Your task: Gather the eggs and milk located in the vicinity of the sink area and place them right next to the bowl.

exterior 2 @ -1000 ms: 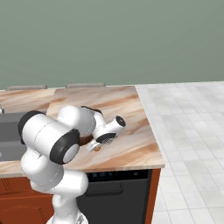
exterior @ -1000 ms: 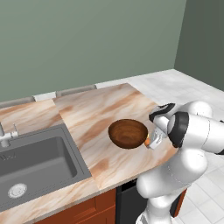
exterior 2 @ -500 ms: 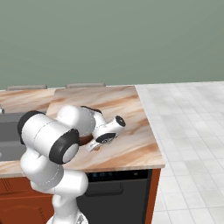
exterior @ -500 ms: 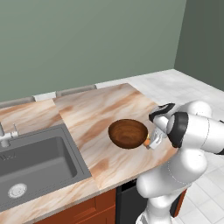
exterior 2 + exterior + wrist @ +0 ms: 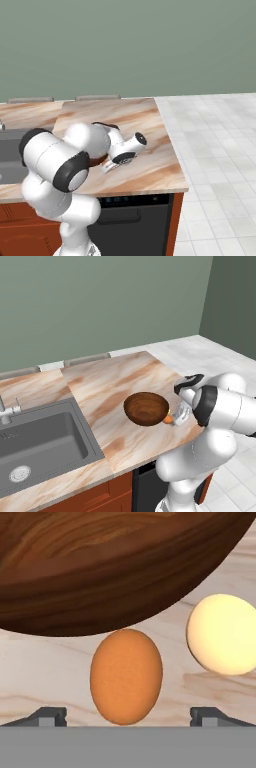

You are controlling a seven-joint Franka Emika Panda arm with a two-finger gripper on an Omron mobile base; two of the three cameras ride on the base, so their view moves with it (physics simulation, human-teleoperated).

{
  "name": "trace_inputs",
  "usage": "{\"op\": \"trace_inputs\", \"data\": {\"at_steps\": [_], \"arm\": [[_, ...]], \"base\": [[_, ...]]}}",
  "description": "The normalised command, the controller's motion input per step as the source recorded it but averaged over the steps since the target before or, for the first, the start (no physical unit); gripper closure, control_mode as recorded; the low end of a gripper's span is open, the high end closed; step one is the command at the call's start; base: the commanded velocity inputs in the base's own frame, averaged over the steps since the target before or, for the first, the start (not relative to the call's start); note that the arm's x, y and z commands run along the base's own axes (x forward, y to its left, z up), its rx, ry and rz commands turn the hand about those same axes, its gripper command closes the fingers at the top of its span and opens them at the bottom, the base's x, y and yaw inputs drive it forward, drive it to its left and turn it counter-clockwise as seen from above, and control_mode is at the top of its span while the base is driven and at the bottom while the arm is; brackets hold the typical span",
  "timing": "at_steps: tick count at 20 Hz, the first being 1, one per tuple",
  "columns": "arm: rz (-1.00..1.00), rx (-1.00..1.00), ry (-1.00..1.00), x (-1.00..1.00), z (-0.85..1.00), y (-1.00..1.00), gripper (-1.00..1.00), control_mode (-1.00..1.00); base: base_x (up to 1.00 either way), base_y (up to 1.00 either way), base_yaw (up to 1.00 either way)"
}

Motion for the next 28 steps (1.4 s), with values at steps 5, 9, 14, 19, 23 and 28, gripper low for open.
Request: {"op": "trace_inputs", "data": {"at_steps": [5,9,14,19,23,28], "arm": [[-0.01,0.00,0.00,-0.19,0.41,-0.24,-1.00,-1.00],[-0.06,0.00,0.00,-0.03,0.66,-0.01,-1.00,-1.00],[-0.21,-0.03,0.02,0.00,0.73,0.00,-1.00,-1.00],[-0.27,-0.07,0.10,-0.02,0.70,0.17,-1.00,-1.00],[-0.21,-0.18,0.12,-0.10,0.73,0.47,-1.00,-1.00],[-0.14,-0.22,0.14,-0.06,0.61,0.67,-1.00,-1.00]], "base": [[0.00,0.00,0.00],[0.00,0.00,0.00],[0.00,0.00,0.00],[0.00,0.00,0.00],[0.00,0.00,0.00],[0.00,0.00,0.00]]}}
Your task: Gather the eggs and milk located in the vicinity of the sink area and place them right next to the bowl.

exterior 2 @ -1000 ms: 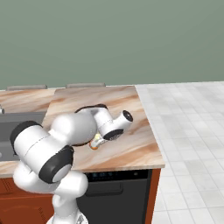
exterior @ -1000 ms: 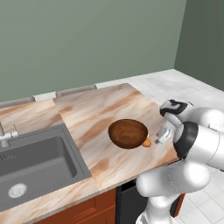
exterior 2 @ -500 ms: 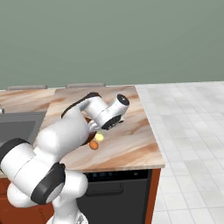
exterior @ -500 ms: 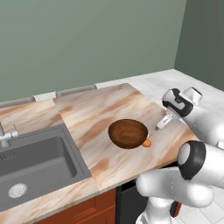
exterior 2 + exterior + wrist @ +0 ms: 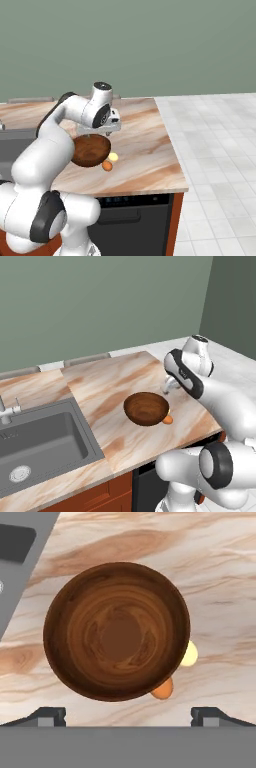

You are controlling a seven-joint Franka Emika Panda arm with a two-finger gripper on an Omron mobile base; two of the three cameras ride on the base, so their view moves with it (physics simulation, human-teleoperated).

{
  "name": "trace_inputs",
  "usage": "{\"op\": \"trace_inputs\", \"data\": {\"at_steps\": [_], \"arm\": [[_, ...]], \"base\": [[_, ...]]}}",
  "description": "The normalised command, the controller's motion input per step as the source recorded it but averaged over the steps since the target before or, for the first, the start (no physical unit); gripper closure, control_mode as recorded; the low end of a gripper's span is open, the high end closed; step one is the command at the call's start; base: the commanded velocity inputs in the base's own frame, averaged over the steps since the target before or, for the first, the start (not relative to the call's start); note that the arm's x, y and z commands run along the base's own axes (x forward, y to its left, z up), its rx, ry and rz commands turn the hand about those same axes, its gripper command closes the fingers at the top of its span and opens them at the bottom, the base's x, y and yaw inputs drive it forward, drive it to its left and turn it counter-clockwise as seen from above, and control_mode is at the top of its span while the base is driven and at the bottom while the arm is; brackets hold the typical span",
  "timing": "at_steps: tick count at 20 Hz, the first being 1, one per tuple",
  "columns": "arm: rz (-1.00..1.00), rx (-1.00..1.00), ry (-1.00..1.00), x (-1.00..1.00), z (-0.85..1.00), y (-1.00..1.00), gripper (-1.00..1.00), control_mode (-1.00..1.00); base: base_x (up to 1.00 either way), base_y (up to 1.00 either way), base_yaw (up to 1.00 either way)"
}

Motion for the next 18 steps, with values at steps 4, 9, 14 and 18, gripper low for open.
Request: {"op": "trace_inputs", "data": {"at_steps": [4,9,14,18], "arm": [[-0.07,-0.20,0.16,-0.13,0.41,0.87,-1.00,-1.00],[-0.04,-0.09,0.12,-0.21,0.39,0.47,-1.00,-1.00],[-0.01,0.00,0.04,-0.18,0.00,0.13,-1.00,-1.00],[0.00,0.00,0.00,0.00,0.00,0.00,-1.00,-1.00]], "base": [[0.00,0.00,0.00],[0.00,0.00,0.00],[0.00,0.00,0.00],[0.00,0.00,0.00]]}}
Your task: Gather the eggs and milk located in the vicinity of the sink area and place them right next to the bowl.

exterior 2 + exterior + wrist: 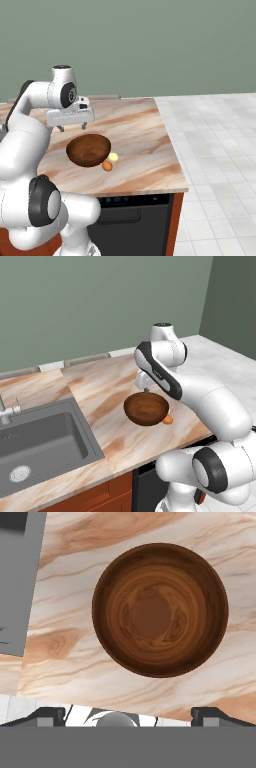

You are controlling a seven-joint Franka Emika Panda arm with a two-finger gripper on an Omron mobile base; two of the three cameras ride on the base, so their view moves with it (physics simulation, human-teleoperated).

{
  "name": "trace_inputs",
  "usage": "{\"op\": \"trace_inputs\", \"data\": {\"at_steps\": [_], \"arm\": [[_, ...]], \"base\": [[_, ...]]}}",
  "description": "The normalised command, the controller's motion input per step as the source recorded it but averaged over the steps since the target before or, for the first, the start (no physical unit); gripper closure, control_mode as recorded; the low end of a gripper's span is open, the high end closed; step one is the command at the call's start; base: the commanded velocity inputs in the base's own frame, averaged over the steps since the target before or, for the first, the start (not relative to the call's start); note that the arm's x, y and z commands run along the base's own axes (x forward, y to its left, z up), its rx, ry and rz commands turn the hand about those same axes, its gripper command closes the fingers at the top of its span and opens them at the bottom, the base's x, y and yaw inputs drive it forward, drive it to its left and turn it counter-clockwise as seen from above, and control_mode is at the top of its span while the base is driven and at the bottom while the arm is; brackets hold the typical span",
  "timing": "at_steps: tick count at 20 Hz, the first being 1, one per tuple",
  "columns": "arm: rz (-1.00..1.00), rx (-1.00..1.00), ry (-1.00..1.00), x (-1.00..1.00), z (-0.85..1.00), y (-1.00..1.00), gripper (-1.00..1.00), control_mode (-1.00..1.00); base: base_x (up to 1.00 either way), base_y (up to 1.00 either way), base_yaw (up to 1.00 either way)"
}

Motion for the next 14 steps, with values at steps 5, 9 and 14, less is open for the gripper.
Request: {"op": "trace_inputs", "data": {"at_steps": [5,9,14], "arm": [[0.00,0.00,0.00,0.00,0.00,0.00,-1.00,-1.00],[0.00,0.00,0.01,0.00,-0.04,0.00,-1.00,-1.00],[0.00,0.00,0.01,0.00,0.00,0.00,-1.00,-1.00]], "base": [[0.00,0.00,0.00],[0.00,0.00,0.00],[0.00,0.00,0.00]]}}
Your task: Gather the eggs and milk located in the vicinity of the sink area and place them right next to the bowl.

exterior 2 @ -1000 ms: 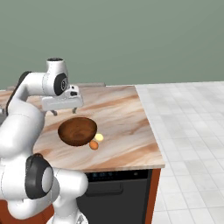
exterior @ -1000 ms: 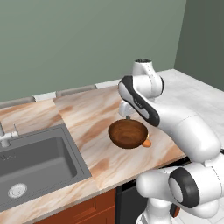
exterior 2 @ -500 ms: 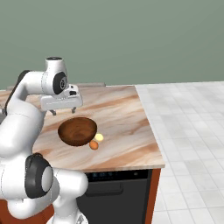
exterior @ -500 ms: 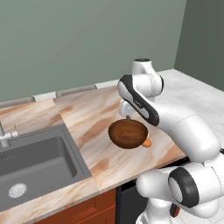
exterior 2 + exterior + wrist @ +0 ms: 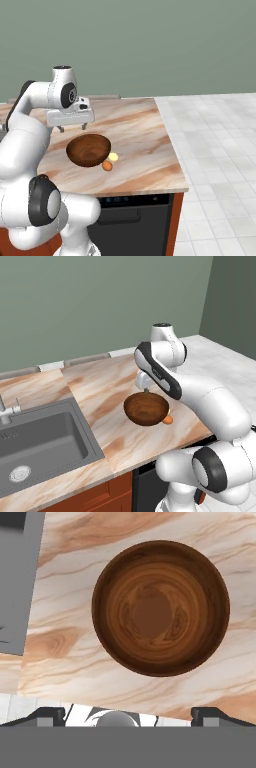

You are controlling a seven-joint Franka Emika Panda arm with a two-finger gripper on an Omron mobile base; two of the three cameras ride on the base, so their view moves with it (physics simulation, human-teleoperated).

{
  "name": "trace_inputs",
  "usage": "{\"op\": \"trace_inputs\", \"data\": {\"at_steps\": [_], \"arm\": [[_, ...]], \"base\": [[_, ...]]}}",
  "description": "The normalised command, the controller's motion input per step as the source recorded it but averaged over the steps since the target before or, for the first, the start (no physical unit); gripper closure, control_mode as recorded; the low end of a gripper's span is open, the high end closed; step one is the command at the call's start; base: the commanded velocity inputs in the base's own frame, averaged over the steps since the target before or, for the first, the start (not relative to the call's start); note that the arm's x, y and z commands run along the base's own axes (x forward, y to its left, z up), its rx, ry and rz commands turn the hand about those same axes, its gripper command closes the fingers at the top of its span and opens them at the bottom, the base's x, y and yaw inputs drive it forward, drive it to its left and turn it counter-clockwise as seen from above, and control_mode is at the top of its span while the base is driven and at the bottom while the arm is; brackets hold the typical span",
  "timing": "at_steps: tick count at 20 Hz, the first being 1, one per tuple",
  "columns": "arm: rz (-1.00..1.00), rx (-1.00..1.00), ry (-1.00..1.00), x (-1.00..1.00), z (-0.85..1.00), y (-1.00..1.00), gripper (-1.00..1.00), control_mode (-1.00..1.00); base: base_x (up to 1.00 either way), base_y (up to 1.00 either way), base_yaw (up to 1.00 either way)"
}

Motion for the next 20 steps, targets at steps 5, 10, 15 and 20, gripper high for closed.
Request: {"op": "trace_inputs", "data": {"at_steps": [5,10,15,20], "arm": [[0.00,0.00,0.00,0.00,0.00,0.00,-1.00,1.00],[0.00,0.00,0.00,0.00,0.00,0.00,-1.00,1.00],[0.00,0.00,0.00,0.00,0.00,0.00,-1.00,1.00],[0.00,0.00,0.00,0.00,0.00,0.00,-1.00,1.00]], "base": [[-0.67,0.12,0.00],[-0.95,0.82,-0.03],[-0.47,1.00,-0.13],[-0.15,1.00,-0.16]]}}
